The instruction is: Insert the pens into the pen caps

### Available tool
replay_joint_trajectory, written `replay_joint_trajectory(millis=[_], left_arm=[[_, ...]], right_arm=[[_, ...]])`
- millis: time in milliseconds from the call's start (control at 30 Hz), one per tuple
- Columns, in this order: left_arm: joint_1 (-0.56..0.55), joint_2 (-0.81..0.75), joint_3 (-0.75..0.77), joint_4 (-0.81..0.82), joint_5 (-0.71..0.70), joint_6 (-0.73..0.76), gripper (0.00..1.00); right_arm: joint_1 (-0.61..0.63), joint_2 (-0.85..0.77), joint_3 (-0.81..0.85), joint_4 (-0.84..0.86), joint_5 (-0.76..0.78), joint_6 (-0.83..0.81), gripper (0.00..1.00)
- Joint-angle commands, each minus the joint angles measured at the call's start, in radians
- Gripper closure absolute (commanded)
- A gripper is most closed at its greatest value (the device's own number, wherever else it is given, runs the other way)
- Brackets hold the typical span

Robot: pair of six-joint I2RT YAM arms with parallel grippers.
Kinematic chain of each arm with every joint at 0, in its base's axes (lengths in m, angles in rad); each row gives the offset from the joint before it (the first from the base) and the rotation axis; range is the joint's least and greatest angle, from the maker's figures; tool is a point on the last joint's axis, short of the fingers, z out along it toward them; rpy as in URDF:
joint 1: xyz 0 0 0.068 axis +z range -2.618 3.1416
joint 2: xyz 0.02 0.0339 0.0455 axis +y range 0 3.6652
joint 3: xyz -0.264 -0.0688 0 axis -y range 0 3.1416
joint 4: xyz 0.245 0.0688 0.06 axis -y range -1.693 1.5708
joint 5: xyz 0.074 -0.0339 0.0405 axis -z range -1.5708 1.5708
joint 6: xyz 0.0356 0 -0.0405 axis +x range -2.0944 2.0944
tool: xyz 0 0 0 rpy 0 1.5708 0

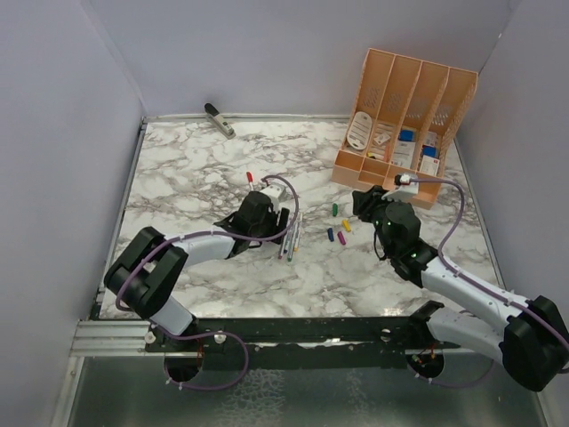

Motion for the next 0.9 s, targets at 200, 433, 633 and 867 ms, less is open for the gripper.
replay_joint_trajectory(millis=[200, 433, 633, 867], left_arm=[[-0.051, 0.037, -0.017, 0.002, -0.112, -0.003, 0.36], [-0.069, 0.064, -0.012, -0.001, -0.115, -0.013, 0.36], [-0.094, 0.081, -0.001, -0.043, -0.148, -0.03, 0.4], [-0.153, 0.072, 0.005, -0.149, -0.214, -0.073, 0.47]], right_arm=[[-0.001, 0.005, -0.029, -0.029, 0.062, 0.021, 0.8], [0.001, 0.031, -0.025, -0.033, 0.058, 0.035, 0.79], [-0.001, 0.035, -0.025, -0.033, 0.056, 0.049, 0.79], [0.0, 0.042, -0.032, -0.032, 0.064, 0.061, 0.75]])
